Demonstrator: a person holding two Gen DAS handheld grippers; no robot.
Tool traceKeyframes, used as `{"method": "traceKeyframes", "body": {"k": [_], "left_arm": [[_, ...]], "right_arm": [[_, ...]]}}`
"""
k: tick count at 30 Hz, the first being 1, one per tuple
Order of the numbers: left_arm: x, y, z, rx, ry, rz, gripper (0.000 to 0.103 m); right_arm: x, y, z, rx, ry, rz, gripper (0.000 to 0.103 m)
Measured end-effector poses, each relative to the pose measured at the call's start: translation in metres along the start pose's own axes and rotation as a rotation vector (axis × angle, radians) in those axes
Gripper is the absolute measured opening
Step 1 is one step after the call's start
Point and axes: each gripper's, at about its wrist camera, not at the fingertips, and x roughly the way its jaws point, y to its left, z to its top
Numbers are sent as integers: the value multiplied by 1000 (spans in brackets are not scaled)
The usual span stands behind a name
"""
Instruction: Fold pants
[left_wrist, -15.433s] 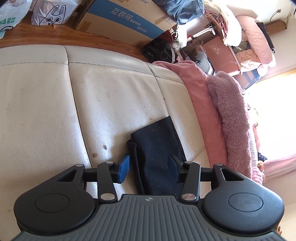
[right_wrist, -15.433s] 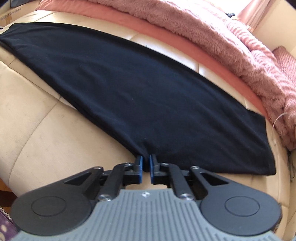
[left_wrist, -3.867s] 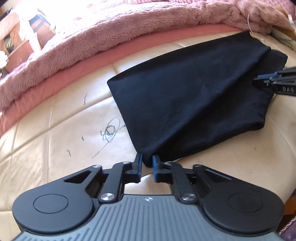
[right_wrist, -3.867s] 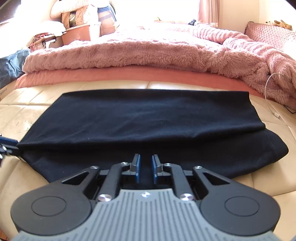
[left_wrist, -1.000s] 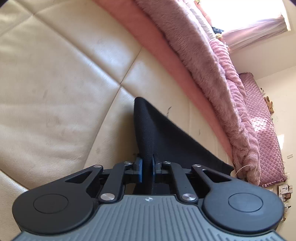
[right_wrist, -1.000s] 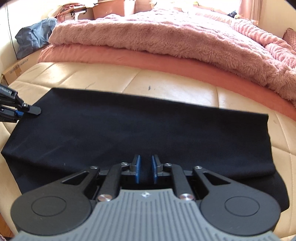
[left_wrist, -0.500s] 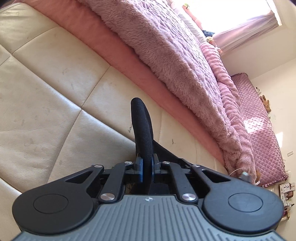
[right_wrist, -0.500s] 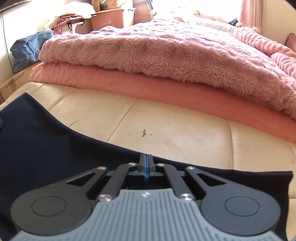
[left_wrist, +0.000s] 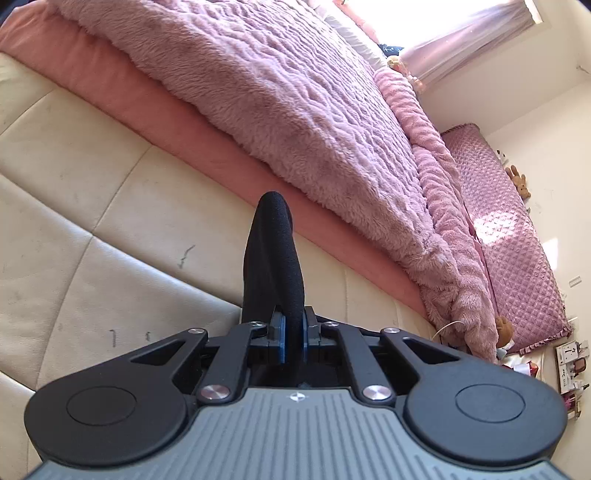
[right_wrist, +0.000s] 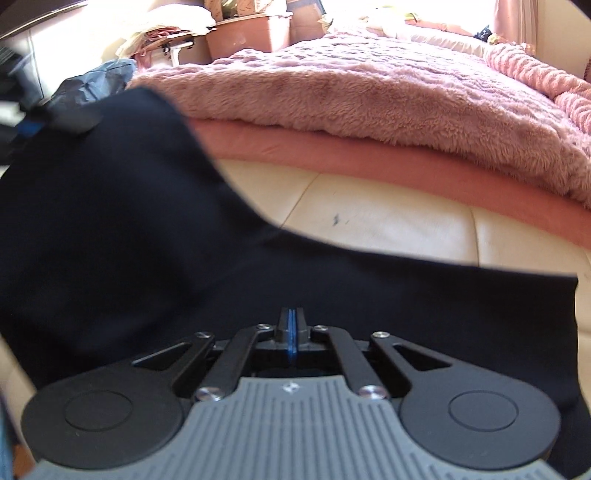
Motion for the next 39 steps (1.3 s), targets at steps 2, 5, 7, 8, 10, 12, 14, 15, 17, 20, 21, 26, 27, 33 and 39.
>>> {"method": "traceKeyframes", "body": {"k": [2, 5, 7, 8, 10, 12, 14, 15, 17, 20, 21, 26, 27, 33, 39], "left_arm": [[3, -11, -1, 6, 6, 3, 8], [5, -26, -3, 15, 11, 10, 8], [6, -36, -4, 13, 16, 18, 8], [7, -41, -4, 13, 17, 26, 8], [9, -53, -5, 19, 21, 38, 8], [15, -67, -6, 19, 34, 47, 8], [22, -83, -8, 27, 45, 57, 8], [26, -92, -9, 29, 51, 62, 8], [36, -108, -12, 37, 61, 68, 8], [55, -131, -20, 46, 82, 79, 8], [63, -138, -24, 45, 93, 84, 8], [108, -164, -45, 59, 145, 124, 8], [118, -167, -49, 62, 154, 135, 8], [161, -176, -67, 54, 215, 189, 8], [205, -185, -86, 37, 268, 251, 8]], "right_arm": [[-3, 6, -12, -14, 16, -18, 0], [5, 1, -25, 16, 47, -15, 0], [6, 0, -27, 19, 39, -8, 0], [5, 0, -26, 20, 39, -4, 0], [-8, -3, -24, 31, 6, 0, 0], [-28, -16, -25, 53, -39, -14, 0], [-49, -38, -29, 85, -72, -56, 0], [-59, -51, -32, 98, -78, -84, 0], [-79, -82, -40, 131, -90, -163, 0], [-104, -132, -57, 215, -96, -247, 3], [-108, -146, -64, 253, -87, -256, 5], [-114, -188, -97, 429, -101, -225, 23], [-112, -192, -101, 448, -104, -205, 23], [-99, -194, -108, 450, -103, -149, 14], [-98, -199, -114, 488, -119, -119, 14]]}}
